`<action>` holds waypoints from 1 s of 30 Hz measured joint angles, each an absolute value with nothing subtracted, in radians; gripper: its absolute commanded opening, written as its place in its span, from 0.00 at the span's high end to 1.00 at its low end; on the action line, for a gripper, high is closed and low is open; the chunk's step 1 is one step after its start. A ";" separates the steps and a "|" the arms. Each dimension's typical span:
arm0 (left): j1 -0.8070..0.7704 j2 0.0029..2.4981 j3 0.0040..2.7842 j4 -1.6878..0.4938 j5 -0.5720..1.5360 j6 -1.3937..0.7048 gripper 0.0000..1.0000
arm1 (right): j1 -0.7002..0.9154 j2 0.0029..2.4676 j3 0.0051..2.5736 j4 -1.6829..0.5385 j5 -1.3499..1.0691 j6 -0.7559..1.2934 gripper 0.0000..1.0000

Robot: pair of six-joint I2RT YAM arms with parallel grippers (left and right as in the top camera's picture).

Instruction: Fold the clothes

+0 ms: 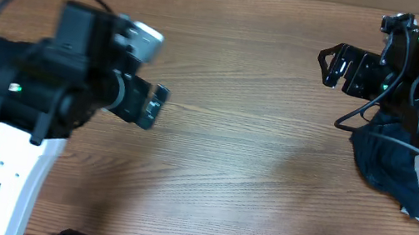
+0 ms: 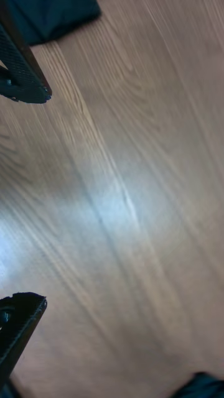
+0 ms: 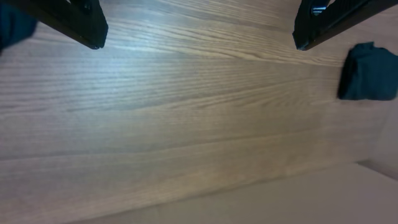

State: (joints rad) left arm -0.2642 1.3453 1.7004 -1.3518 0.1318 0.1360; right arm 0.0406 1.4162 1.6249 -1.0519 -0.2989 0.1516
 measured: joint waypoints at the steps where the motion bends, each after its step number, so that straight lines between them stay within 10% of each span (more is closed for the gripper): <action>1: -0.288 1.352 1.700 -1.355 0.120 0.136 0.00 | 0.041 1.419 1.625 -1.059 -0.295 0.152 0.00; 20: -0.339 1.397 1.700 -1.355 0.077 0.139 0.00 | 0.040 1.392 1.626 -1.134 -0.236 0.037 0.00; 30: -0.339 1.398 1.700 -1.357 0.074 0.139 0.00 | 0.040 0.767 1.188 -0.881 -0.126 -0.185 0.00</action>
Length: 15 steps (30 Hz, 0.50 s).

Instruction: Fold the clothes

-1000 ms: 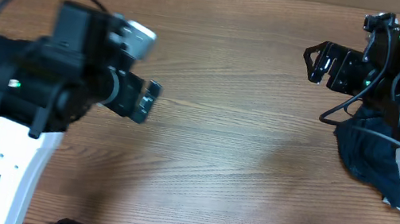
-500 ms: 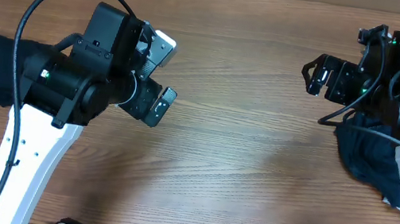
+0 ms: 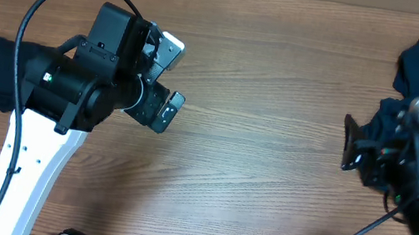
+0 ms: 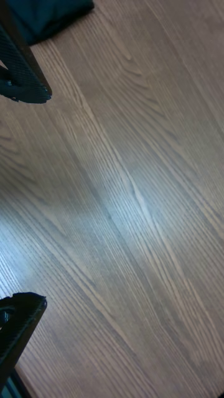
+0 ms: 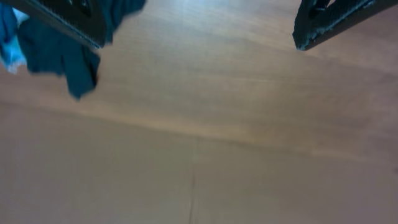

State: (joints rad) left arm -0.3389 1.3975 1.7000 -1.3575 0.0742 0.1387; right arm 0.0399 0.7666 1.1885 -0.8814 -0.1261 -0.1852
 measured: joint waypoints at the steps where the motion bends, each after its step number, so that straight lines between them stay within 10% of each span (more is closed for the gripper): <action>1: -0.339 1.398 1.700 -1.357 0.074 0.139 0.00 | 0.040 0.700 1.077 -0.846 -0.123 -0.189 0.00; 15: -0.339 1.399 1.700 -1.355 0.073 0.139 0.00 | 0.040 0.030 0.271 -0.701 -0.179 -0.136 0.00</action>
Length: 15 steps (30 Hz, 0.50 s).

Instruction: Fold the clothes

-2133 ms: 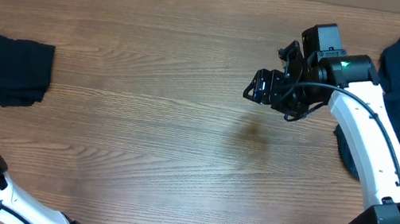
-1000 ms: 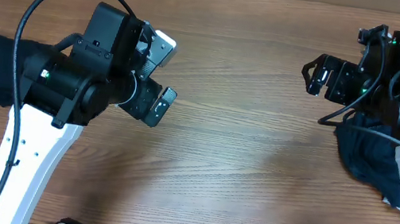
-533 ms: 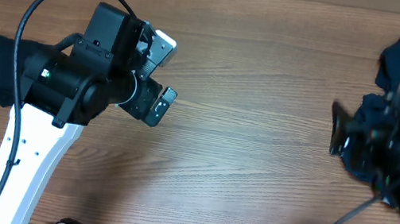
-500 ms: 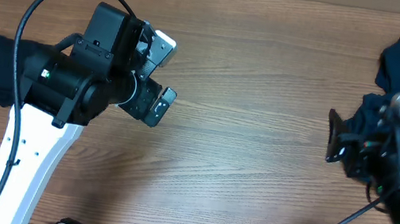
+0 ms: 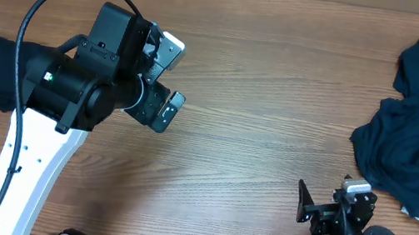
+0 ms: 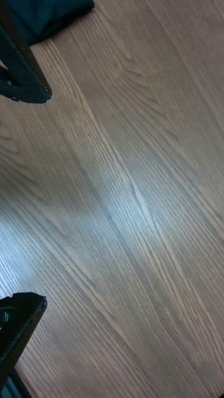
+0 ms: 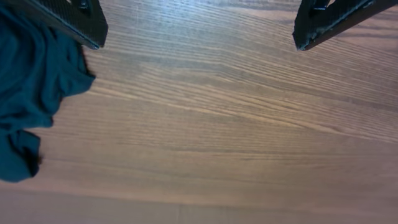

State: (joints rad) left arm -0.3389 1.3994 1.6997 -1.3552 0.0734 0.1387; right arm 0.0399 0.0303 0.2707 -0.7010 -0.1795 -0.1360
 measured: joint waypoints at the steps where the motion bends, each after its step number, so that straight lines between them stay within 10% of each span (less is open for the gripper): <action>1: -0.339 1.399 1.700 -1.355 0.073 0.139 0.00 | 0.040 0.021 0.255 -0.701 -0.181 -0.134 0.00; 15: -0.339 1.399 1.700 -1.355 0.073 0.139 0.00 | 0.040 0.015 0.179 -0.660 -0.206 -0.131 0.00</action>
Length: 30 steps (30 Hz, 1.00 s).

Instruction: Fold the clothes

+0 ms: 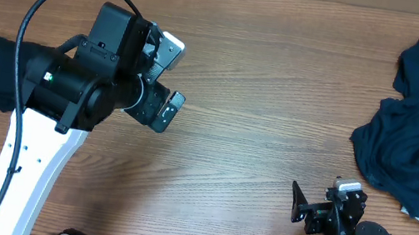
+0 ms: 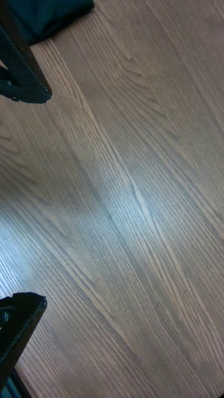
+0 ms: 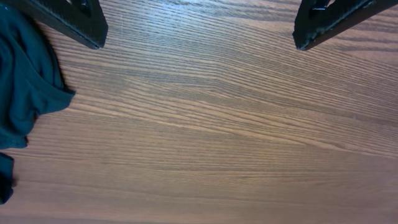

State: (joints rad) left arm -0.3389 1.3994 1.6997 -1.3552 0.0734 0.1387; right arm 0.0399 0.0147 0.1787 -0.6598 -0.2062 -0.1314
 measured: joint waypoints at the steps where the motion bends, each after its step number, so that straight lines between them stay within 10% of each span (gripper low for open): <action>1: -0.339 1.399 1.700 -1.355 0.073 0.139 0.00 | 0.040 0.015 0.179 -0.659 -0.206 -0.131 0.00; 10: -0.286 1.259 1.571 -1.173 0.076 0.154 0.00 | 0.040 0.015 0.178 -0.656 -0.206 -0.132 0.00; 18: -0.022 0.635 0.778 -0.591 0.225 0.165 0.00 | 0.040 0.015 0.177 -0.654 -0.207 -0.131 0.00; 30: -0.018 0.112 0.208 -0.484 0.251 0.127 0.00 | 0.040 0.013 0.177 -0.655 -0.206 -0.131 0.00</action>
State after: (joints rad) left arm -0.0177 0.1123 0.2077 -0.4835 0.2512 0.1268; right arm 0.0399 0.0128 0.1772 -0.6552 -0.2062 -0.1307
